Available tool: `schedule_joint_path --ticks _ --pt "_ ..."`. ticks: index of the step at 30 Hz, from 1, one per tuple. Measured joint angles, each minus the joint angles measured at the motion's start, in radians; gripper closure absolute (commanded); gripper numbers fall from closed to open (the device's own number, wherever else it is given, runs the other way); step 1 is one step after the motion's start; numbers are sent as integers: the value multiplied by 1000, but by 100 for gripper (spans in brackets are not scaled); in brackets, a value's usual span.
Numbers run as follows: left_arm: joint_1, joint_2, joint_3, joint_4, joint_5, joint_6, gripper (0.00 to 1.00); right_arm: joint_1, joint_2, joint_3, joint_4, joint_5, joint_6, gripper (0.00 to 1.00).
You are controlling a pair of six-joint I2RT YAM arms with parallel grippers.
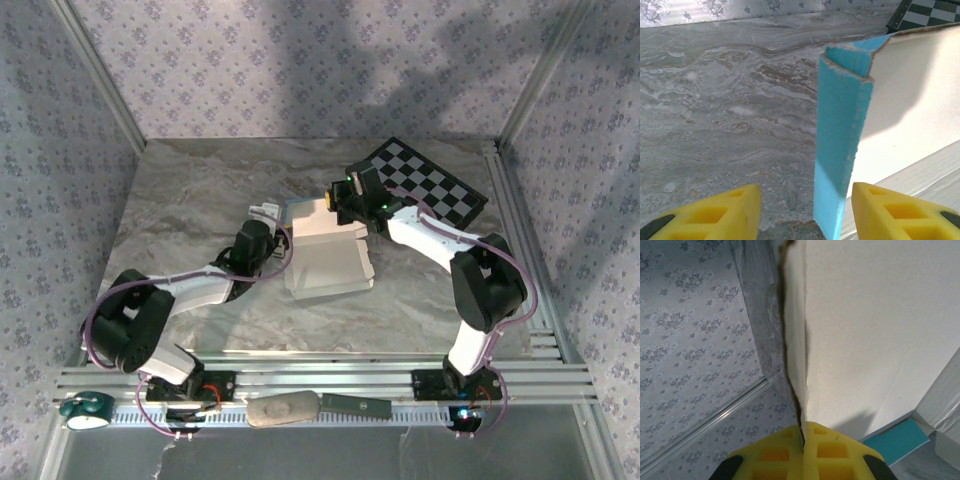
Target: Fold the paper box
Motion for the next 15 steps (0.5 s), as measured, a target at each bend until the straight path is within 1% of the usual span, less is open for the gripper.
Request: schedule_joint_path --ticks 5,9,11,12,14,15 --pt "-7 16 3 2 0 0 49 0 0 0 9 -1 0 100" --pt "-7 83 50 -4 -24 0 52 0 0 -2 20 -8 0 100" --pt "-6 123 79 -5 -47 -1 58 0 0 -5 26 -9 -1 100" --pt "-3 141 91 -6 -58 -6 62 0 0 -8 29 -10 -3 100" --pt "4 166 104 -5 -69 -15 74 0 0 -14 37 -12 -9 100" --pt "7 172 108 -6 -73 -19 84 0 0 -17 42 -16 -15 100"
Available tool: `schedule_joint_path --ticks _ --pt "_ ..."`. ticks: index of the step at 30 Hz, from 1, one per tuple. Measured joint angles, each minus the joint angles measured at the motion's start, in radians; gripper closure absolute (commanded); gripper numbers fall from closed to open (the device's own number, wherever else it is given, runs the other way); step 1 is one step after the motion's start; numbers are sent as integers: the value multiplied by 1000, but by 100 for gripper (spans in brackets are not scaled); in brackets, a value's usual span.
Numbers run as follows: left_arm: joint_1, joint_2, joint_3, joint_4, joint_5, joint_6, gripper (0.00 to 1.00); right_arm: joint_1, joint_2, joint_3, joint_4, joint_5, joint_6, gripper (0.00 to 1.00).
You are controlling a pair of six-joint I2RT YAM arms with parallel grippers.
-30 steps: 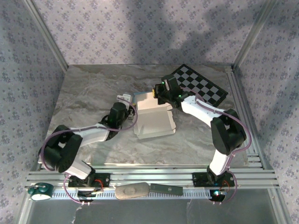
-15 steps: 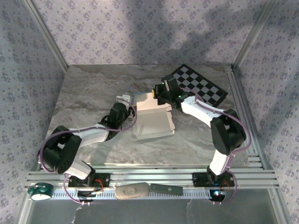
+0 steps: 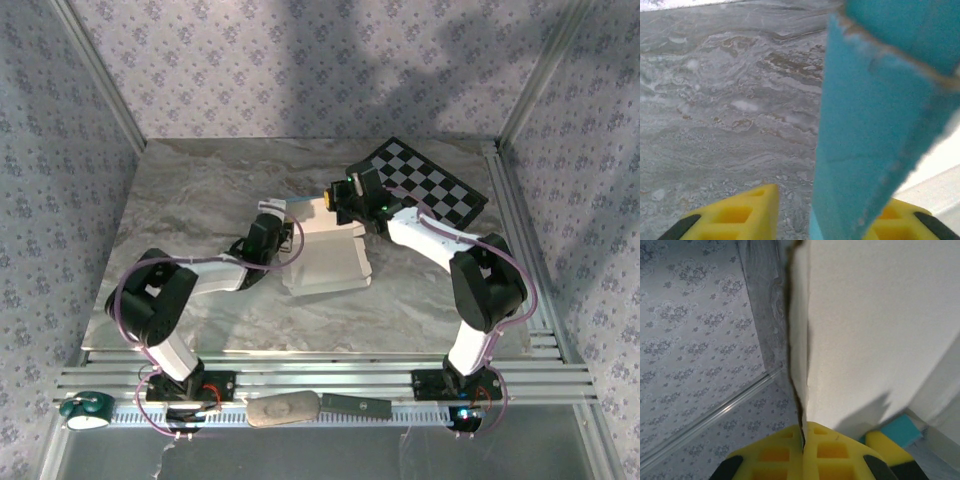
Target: Fold the paper box
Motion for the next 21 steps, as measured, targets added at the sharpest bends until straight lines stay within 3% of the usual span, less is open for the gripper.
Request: schedule_joint_path --ticks 2,3,9,21 --pt "3 11 8 1 -6 -12 96 1 0 -7 16 -8 -8 100" --pt "2 16 14 0 -14 -14 98 3 1 -11 32 -10 -16 100" --pt "2 47 20 4 -39 -60 100 15 7 -74 144 -5 -69 100" --pt "2 113 50 -15 -84 -127 100 77 46 -258 532 100 -156 100"
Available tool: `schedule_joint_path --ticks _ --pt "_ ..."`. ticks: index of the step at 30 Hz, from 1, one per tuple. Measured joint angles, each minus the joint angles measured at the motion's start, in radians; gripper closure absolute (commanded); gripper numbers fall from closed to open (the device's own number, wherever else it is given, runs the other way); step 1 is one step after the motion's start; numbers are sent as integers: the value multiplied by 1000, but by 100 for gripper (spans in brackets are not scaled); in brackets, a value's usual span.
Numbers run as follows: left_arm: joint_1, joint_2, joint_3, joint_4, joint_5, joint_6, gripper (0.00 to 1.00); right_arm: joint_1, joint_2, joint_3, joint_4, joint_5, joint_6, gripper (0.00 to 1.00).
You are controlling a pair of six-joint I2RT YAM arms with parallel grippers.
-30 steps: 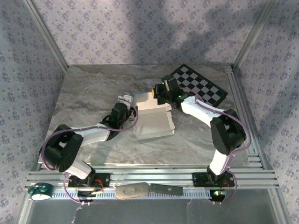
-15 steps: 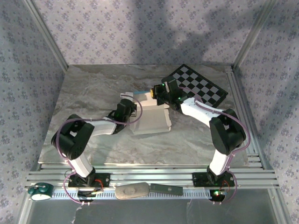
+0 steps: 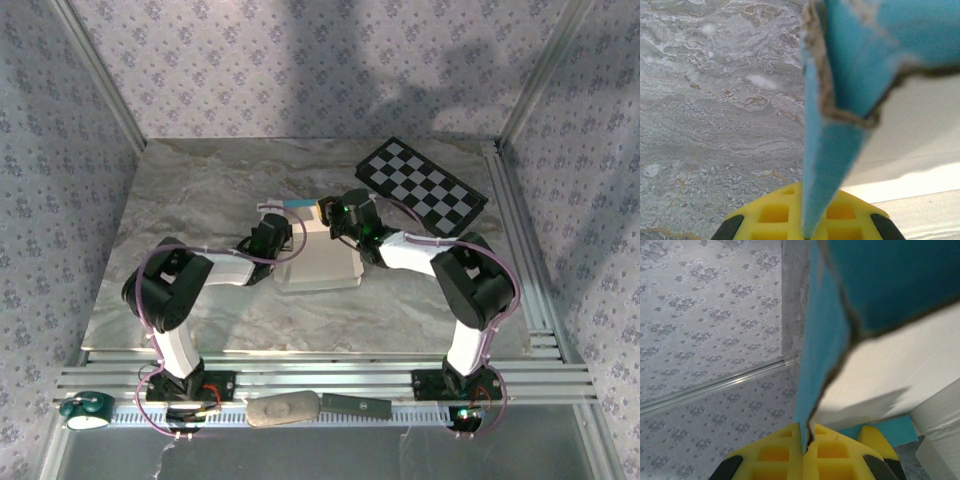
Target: Fold the paper box
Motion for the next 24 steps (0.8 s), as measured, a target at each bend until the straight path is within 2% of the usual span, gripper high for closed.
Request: schedule_joint_path --ticks 7,12,15,19,24 --pt "0 3 7 -11 -16 -8 100 15 26 -48 133 33 -41 100" --pt "0 3 8 -15 -21 -12 100 16 29 -63 163 33 -76 100" --pt "0 3 9 -19 -25 -20 100 18 27 -64 160 32 -105 85" --pt "1 3 18 -38 -41 -31 100 18 -11 -63 46 19 -170 63" --pt "7 -7 18 -58 -71 -30 100 -9 -144 -62 -161 -10 -282 50"
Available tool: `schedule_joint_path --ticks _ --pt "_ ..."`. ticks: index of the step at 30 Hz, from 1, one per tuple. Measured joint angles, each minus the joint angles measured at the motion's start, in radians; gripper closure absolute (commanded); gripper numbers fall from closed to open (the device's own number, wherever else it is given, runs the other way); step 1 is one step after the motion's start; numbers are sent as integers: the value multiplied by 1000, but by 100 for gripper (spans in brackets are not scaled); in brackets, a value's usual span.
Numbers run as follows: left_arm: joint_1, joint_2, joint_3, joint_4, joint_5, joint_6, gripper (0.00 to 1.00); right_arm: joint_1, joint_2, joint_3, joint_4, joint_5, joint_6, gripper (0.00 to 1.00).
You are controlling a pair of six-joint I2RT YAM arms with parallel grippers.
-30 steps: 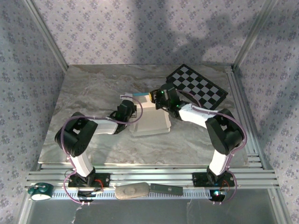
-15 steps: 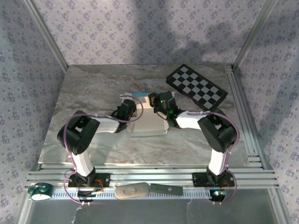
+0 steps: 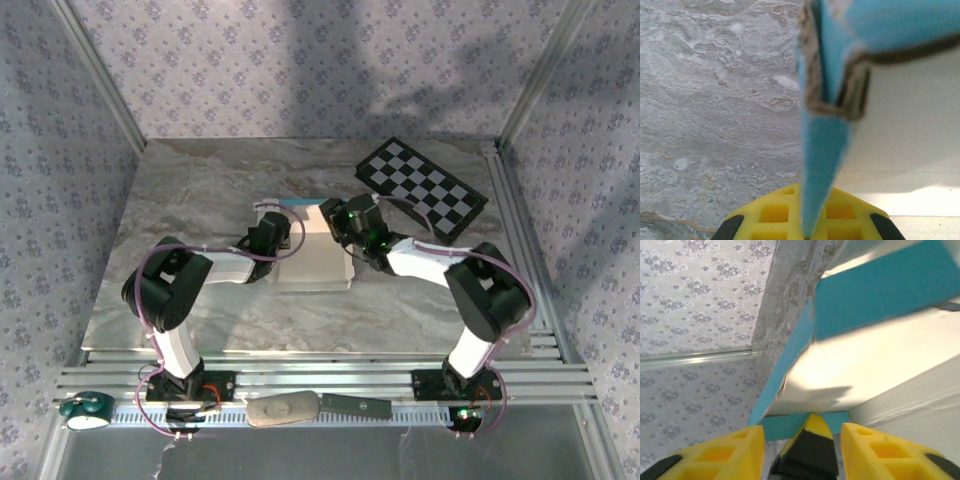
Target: Fold the paper box
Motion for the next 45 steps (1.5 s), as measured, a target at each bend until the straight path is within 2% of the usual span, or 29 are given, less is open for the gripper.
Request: schedule_joint_path --ticks 5,8,10,14,18,27,39,41,45 --pt "6 -56 0 -33 -17 11 100 -59 -166 91 -268 -68 -143 45" --pt "6 -115 -4 -45 -22 27 100 -112 -278 151 -420 -91 -233 50" --pt "6 -161 -8 -51 -26 38 100 -170 -332 180 -495 -112 -281 57" --pt "-3 -228 -16 -50 -41 63 100 -259 -319 256 -620 -140 -335 61" --pt "-26 -250 -23 -51 -46 83 100 -258 -232 363 -714 -169 -375 66" --pt "-53 -249 -25 -54 -67 109 100 -182 -158 415 -800 -179 -389 65" --pt "-66 -249 -39 -54 -68 135 100 -176 -65 442 -806 -175 -404 63" --pt "-66 -249 -39 -53 -68 136 100 -176 -61 443 -804 -176 -407 64" --pt "-68 -249 -39 -54 -67 136 100 -176 -48 443 -794 -179 -405 75"
